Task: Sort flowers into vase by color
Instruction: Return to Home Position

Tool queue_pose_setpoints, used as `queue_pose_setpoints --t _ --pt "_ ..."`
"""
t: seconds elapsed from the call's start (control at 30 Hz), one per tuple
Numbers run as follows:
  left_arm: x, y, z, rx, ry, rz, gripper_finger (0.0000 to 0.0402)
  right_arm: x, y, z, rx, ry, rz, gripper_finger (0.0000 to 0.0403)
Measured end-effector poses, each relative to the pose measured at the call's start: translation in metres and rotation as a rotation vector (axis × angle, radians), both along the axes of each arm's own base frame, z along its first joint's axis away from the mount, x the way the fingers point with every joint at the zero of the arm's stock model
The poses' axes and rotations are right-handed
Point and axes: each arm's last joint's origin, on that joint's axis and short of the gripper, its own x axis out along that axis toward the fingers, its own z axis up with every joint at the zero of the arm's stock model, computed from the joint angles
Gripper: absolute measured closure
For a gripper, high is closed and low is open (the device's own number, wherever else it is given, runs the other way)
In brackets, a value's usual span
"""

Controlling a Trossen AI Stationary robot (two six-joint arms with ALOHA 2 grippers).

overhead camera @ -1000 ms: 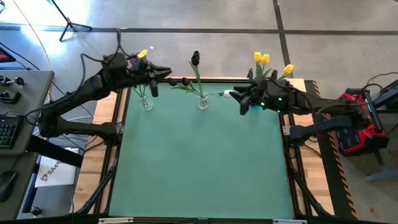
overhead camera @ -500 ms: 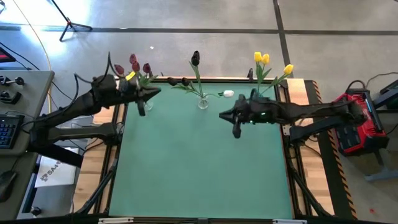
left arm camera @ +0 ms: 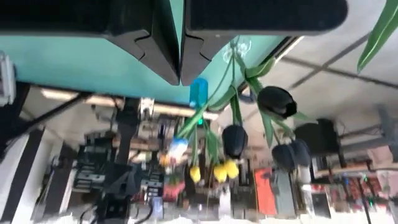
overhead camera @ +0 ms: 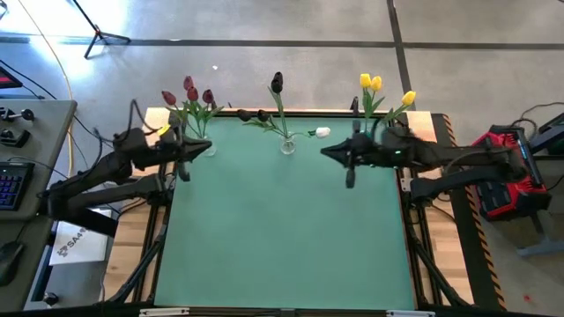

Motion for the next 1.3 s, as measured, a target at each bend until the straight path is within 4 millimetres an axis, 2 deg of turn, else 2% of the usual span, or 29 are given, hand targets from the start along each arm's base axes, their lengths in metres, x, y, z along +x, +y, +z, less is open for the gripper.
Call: queue_pose_setpoints --t 0.2,0.33,0.57,0.8,0.97,1.1,1.3 --pt "-0.015 -0.006 -0.011 -0.031 -0.086 -0.003 0.0401 -0.036 0.0 0.018 -0.058 -0.052 0.004 0.0402" --pt "-0.014 -0.007 -0.023 -0.054 -0.063 -0.047 0.0401 -0.057 0.001 0.025 -0.08 -0.065 0.003 0.0402" --pt "-0.008 -0.005 -0.041 -0.057 -0.009 -0.047 0.0401 -0.081 0.002 0.025 -0.085 -0.036 0.006 0.0403" --pt "-0.01 -0.005 -0.026 0.08 -0.129 -0.037 0.0401 -0.101 0.004 0.028 -0.121 -0.049 0.039 0.0403" --pt "-0.01 -0.006 -0.027 0.053 -0.125 -0.09 0.0401 -0.118 0.005 0.03 -0.05 -0.103 0.035 0.0403" --pt "-0.01 -0.007 -0.027 0.036 -0.13 -0.125 0.0401 -0.11 0.009 0.013 0.02 -0.218 0.115 0.0403" --pt "-0.001 -0.003 -0.032 0.053 -0.064 -0.109 0.0401 -0.085 0.009 -0.042 0.017 -0.277 0.128 0.0403"
